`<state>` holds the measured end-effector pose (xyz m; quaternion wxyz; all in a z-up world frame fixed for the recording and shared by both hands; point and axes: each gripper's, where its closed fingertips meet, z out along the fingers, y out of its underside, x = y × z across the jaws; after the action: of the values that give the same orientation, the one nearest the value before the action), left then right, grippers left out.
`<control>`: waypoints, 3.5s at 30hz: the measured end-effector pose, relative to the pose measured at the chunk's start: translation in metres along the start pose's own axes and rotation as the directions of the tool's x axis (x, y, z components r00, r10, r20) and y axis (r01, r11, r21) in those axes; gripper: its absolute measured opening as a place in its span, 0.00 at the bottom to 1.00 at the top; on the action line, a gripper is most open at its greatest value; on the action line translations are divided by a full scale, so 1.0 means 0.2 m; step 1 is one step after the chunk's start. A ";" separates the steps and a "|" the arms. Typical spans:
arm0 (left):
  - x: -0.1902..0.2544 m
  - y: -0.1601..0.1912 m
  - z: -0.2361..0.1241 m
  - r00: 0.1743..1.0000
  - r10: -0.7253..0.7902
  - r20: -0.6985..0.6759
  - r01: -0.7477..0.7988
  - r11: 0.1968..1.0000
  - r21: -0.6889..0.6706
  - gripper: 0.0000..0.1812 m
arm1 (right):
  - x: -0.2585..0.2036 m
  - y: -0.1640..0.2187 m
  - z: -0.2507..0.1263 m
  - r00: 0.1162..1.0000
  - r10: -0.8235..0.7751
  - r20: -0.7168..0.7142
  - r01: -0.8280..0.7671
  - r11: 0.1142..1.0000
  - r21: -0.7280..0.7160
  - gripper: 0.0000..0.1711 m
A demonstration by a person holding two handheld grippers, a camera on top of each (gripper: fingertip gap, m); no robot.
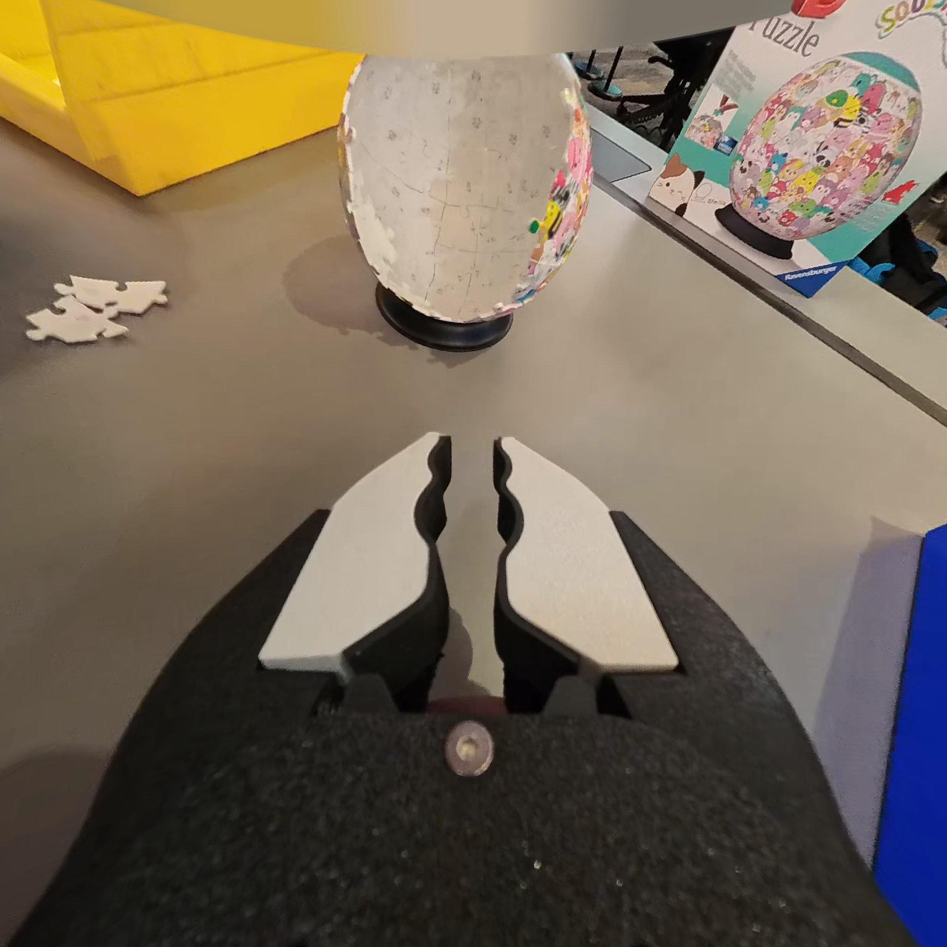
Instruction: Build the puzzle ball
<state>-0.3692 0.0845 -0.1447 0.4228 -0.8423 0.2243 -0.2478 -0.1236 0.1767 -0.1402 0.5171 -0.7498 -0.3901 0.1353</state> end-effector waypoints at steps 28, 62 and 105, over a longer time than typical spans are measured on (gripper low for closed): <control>-0.06 -0.07 -0.16 0.974 -0.186 -0.132 0.204 0.968 0.147 0.29 | 0.12 -0.13 0.48 0.833 0.473 -0.286 -0.530 0.830 -0.172 0.09; -0.05 -0.09 -0.18 0.963 -0.208 -0.170 0.235 0.959 0.160 0.29 | 0.14 -0.11 0.59 0.737 0.648 -0.193 -0.675 0.724 -0.145 0.02; -0.06 -0.08 -0.17 0.960 -0.221 -0.172 0.248 0.956 0.157 0.29 | 0.20 -0.16 0.66 0.802 0.571 -0.173 -0.595 0.787 -0.163 0.02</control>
<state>-0.3969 0.0795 -0.1164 0.4451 -0.8007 0.1313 -0.3790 -0.1916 0.2983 -0.1608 0.3893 -0.8901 -0.1210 0.2036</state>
